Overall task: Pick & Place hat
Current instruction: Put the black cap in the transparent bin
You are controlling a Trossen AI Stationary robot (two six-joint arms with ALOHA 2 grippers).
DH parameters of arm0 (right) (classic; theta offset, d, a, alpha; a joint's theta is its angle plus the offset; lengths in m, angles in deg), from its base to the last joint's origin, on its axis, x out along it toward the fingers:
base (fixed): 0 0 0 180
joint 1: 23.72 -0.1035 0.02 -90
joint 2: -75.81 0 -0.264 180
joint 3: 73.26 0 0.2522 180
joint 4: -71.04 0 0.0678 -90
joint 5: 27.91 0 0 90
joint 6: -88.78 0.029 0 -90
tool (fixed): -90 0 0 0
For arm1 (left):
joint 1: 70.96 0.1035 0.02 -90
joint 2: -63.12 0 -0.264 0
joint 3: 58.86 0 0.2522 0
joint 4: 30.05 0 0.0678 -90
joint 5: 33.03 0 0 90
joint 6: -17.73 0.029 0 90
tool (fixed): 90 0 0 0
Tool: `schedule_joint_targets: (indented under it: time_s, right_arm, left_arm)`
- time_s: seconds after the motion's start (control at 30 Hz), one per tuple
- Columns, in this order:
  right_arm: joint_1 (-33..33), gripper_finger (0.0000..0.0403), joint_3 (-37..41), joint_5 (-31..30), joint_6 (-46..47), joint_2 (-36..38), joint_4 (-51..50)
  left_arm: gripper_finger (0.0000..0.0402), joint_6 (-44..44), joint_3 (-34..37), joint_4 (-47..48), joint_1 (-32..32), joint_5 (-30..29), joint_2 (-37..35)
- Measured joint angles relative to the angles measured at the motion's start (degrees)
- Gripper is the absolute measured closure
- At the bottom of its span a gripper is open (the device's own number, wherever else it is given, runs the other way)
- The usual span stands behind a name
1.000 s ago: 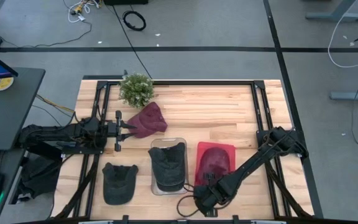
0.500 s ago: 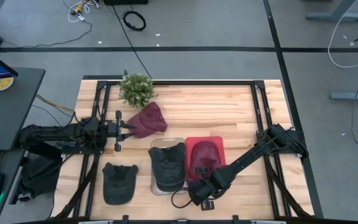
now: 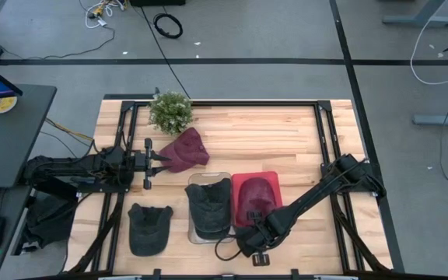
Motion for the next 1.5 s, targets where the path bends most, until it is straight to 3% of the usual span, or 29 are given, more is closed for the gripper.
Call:
schedule_joint_targets:
  time_s: [0.27, 0.4, 0.67, 0.87, 1.07, 1.23, 1.4, 1.5]
  right_arm:
    - [1.48, 0.0195, 0.00, 5.39, 4.29, 5.70, -0.66]
    - [3.69, 0.0177, 0.00, 1.23, -0.15, 10.45, 0.29]
    - [9.05, 0.0172, -0.02, -12.24, -18.76, 18.98, 10.32]
    - [13.59, 0.0172, -0.09, -13.95, -25.41, 24.28, 15.40]
    - [17.08, 0.0172, -0.09, -14.40, -25.48, 28.19, 10.30]
    - [18.83, 0.0172, 0.00, -16.49, -25.09, 28.25, 6.06]
    - [22.34, 0.0172, -0.02, -20.38, -33.34, 29.01, 6.12]
    - [25.31, 0.0172, -0.04, -19.78, -33.90, 29.04, 7.23]
  left_arm:
    - [0.0287, 0.00, -0.01, 0.00, -0.02, 0.00, 0.00]
    - [0.0287, 0.00, 0.00, 0.00, -0.02, -0.02, 0.00]
    - [0.0287, 0.00, -0.02, -0.02, -0.02, -0.02, 0.00]
    - [0.0287, -0.02, -0.02, 0.00, -0.01, -0.01, 0.00]
    - [0.0287, 0.00, 0.00, 0.00, -0.02, 0.00, 0.00]
    - [0.0287, -0.01, -0.02, 0.00, 0.00, -0.02, 0.00]
    - [0.0287, 0.00, -0.02, 0.00, -0.02, -0.01, 0.00]
    - [0.0287, -0.01, -0.01, 0.00, -0.02, -0.02, 0.00]
